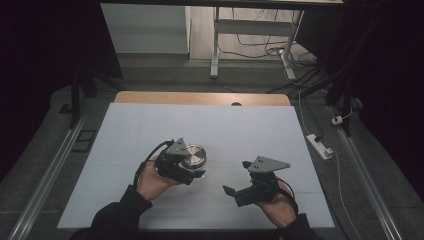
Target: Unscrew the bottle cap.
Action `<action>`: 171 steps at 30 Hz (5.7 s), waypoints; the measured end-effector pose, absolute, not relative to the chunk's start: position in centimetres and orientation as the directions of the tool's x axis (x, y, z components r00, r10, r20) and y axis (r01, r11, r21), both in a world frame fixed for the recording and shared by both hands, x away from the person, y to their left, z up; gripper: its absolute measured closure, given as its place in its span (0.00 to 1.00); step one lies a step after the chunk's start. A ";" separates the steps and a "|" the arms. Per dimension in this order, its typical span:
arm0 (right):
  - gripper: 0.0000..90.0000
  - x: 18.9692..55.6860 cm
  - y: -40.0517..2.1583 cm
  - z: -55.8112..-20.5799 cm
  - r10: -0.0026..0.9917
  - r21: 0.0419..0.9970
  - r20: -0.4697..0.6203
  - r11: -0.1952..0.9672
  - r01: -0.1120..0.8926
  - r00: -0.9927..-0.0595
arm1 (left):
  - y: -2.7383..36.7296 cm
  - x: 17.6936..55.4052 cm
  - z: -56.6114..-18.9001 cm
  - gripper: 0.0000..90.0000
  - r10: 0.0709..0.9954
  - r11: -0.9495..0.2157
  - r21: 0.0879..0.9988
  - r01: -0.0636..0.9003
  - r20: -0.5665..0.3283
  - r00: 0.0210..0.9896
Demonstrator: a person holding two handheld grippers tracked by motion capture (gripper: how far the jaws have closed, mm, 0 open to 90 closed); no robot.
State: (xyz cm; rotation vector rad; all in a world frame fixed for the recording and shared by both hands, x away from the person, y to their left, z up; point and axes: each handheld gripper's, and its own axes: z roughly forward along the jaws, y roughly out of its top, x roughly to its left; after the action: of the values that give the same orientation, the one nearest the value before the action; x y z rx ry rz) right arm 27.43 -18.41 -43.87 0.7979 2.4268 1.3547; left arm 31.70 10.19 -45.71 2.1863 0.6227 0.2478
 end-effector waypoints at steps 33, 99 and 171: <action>0.00 31.5 -11.1 -41.4 0.510 0.835 0.066 0.443 0.327 -0.858 | 9.2 31.4 -46.1 0.18 0.485 -0.569 0.753 0.329 -0.015 0.874; 0.22 32.0 -11.0 -40.8 0.148 0.857 0.060 0.499 0.127 -0.987 | 9.2 30.5 -45.1 0.18 0.223 -0.593 0.784 0.184 -0.060 0.973; 0.22 30.9 -11.1 -40.7 0.097 0.858 -0.013 0.512 0.039 -0.995 | 9.2 30.5 -45.3 0.18 0.139 -0.600 0.785 0.152 -0.084 0.987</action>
State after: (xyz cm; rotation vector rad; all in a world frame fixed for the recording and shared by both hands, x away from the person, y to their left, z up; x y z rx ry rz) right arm 30.91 -11.15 -40.68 0.1202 2.6796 1.5190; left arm 30.51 9.25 -45.26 2.2221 0.2021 -0.0171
